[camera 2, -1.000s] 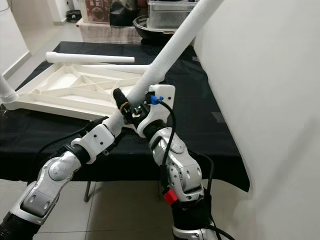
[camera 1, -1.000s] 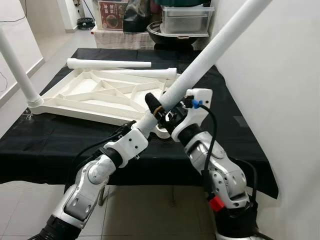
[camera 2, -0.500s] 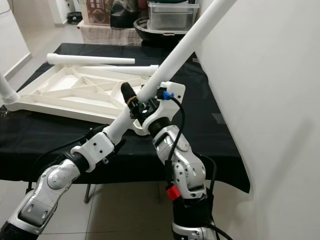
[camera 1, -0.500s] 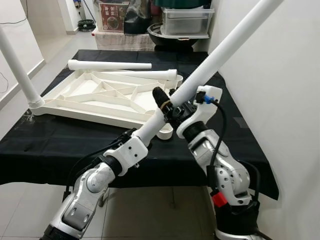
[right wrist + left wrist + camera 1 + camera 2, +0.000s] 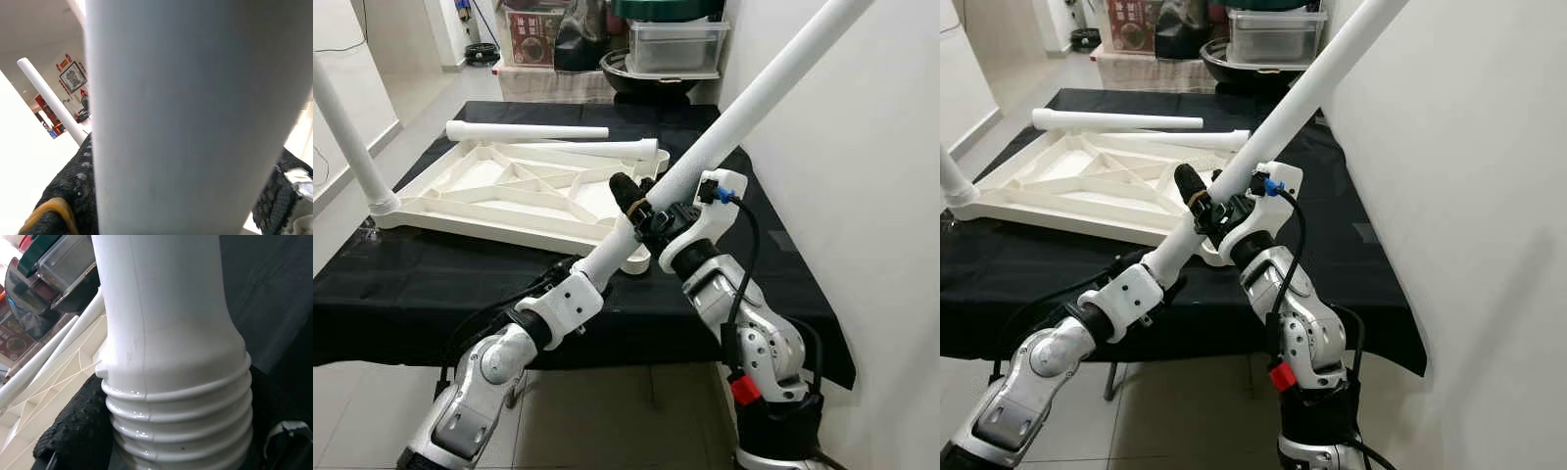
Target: Building children table
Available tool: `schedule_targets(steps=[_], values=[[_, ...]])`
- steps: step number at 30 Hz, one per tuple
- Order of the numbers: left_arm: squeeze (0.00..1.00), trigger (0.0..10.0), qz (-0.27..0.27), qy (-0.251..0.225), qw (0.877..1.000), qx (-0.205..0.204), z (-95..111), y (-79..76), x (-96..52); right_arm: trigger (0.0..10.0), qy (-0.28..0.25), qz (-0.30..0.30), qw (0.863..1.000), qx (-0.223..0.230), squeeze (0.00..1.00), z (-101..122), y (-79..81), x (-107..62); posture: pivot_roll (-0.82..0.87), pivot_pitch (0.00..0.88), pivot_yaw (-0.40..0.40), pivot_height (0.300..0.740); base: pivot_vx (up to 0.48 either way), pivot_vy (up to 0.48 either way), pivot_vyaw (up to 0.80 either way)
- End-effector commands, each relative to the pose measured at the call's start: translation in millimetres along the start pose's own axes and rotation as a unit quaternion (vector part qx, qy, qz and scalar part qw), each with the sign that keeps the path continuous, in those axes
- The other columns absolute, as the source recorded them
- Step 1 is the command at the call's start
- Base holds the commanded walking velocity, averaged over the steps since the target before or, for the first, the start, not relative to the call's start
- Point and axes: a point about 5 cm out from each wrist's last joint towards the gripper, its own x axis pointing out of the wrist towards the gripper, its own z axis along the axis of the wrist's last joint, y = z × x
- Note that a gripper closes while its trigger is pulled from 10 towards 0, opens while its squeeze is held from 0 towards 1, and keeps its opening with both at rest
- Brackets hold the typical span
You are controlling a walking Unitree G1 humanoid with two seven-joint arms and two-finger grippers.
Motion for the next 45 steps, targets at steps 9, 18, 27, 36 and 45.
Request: schedule_targets(steps=[9, 18, 27, 36, 45], values=[[0.0, 10.0, -0.022, -0.012, 1.0, 0.008, 4.4, -7.2, -1.3, 0.0, 0.0, 0.022, 1.0, 0.019, 0.0, 1.0, 10.6, 6.2, 0.06, 0.088, -0.029, 0.74, 0.0, 0.0, 0.0], [0.0, 10.0, -0.017, -0.01, 1.0, 0.019, 2.7, -1.6, -1.6, 0.0, 0.004, 0.029, 0.999, 0.027, 0.0, -0.7, 12.4, 4.8, 0.06, 0.09, -0.023, 0.74, 0.0, 0.0, 0.0], [0.0, 10.0, -0.009, -0.005, 1.0, -0.015, 2.1, 1.3, -1.4, 0.0, 0.006, 0.027, 0.999, 0.029, 0.0, -2.8, 12.6, 2.2, 0.06, 0.089, -0.025, 0.74, 0.0, 0.0, 0.0], [0.0, 10.0, -0.05, -0.013, 0.997, -0.06, 6.1, -5.0, -4.0, 10.0, 0.002, 0.06, 0.998, 0.028, 0.0, 0.7, 11.1, 3.0, 0.06, 0.088, -0.025, 0.74, 0.0, 0.0, 0.0], [0.0, 10.0, -0.054, -0.012, 0.997, -0.059, 3.6, 0.3, -7.6, 10.0, 0.017, 0.093, 0.995, 0.018, 0.0, -3.7, 8.0, 0.6, 0.07, 0.091, -0.026, 0.74, 0.0, 0.0, 0.0]])
